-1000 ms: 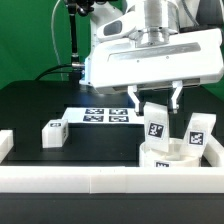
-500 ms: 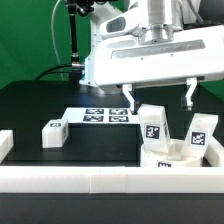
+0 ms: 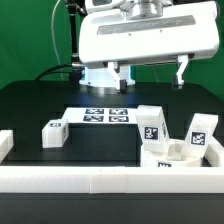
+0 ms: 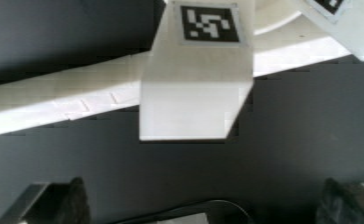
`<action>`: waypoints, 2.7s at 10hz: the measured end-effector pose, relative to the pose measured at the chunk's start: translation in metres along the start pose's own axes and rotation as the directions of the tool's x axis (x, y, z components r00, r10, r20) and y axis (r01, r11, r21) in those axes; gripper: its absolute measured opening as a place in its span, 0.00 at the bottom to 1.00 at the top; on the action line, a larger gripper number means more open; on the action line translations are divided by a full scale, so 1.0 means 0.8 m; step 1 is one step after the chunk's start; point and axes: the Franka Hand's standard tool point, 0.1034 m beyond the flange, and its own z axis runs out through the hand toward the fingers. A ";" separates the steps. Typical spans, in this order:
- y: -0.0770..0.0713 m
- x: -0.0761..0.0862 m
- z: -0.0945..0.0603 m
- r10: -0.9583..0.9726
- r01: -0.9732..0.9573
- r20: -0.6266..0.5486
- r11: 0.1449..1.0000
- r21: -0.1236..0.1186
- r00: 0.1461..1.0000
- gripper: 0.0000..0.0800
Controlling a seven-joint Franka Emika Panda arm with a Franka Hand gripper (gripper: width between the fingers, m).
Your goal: Assemble stool
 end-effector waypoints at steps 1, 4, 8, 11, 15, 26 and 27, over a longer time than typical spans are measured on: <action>0.000 -0.001 0.001 0.000 0.000 0.000 1.000 0.000 1.000 0.81; 0.002 -0.001 0.002 -0.002 0.002 0.002 1.000 -0.002 1.000 0.81; 0.010 -0.014 0.009 0.027 -0.031 0.204 0.999 0.014 0.979 0.81; 0.007 -0.020 0.007 0.021 -0.039 0.401 0.999 0.037 0.916 0.81; 0.016 -0.016 0.008 -0.124 0.107 0.522 0.992 0.063 0.844 0.81; -0.010 -0.008 0.022 -0.820 0.722 0.320 0.571 0.392 0.475 0.81; -0.014 -0.006 0.024 -0.857 0.754 0.295 0.513 0.410 0.423 0.81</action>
Offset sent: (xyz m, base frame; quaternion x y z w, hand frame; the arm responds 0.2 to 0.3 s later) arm 0.0000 0.0000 0.0000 0.0000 0.0000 0.0000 1.0000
